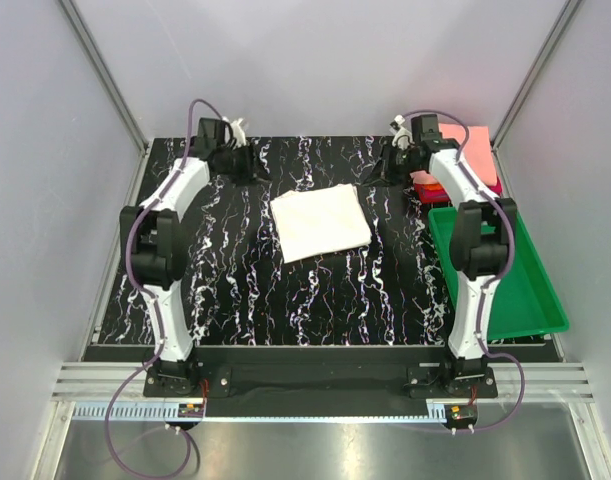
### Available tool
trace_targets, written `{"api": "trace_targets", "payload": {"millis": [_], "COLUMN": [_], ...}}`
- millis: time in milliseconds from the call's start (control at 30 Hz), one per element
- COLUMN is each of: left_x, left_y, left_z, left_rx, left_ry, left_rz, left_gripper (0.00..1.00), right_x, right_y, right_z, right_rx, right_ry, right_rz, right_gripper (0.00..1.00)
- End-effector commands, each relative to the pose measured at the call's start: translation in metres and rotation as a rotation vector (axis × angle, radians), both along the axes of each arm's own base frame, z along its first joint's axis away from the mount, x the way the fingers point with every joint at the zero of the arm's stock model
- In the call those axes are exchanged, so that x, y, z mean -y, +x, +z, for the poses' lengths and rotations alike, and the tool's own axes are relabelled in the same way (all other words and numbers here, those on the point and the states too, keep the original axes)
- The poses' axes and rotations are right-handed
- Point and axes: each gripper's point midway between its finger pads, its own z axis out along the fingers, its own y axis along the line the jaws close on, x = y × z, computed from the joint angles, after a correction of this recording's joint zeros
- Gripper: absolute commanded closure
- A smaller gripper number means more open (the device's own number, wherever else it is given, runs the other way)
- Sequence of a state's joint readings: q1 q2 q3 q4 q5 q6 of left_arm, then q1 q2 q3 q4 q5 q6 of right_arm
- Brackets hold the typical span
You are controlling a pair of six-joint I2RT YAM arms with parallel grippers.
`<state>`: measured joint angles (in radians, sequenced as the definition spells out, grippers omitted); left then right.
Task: Fold and stack the t-shirts
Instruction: Fold the tshirt
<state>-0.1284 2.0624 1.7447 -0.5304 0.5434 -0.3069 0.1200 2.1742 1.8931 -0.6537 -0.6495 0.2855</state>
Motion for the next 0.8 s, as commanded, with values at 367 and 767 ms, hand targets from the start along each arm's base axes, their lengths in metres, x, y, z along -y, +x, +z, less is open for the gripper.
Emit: {"api": "trace_targets", "payload": {"millis": [367,767], "left_x": [0.103,0.077], "left_y": [-0.105,-0.097], "left_z": [-0.088,-0.064], "left_rx": [-0.177,-0.082], "left_ry": [0.054,0.193], "left_rz": [-0.144,-0.084], "left_gripper": [0.59,0.58], "right_x": [-0.021,-0.031], "right_y": [-0.085,-0.089], "right_z": [-0.09,-0.044], "right_rx": [-0.177,-0.104], "right_ry": [0.03,0.064], "right_rz": [0.107,0.118], "right_gripper": [0.88,0.87]}}
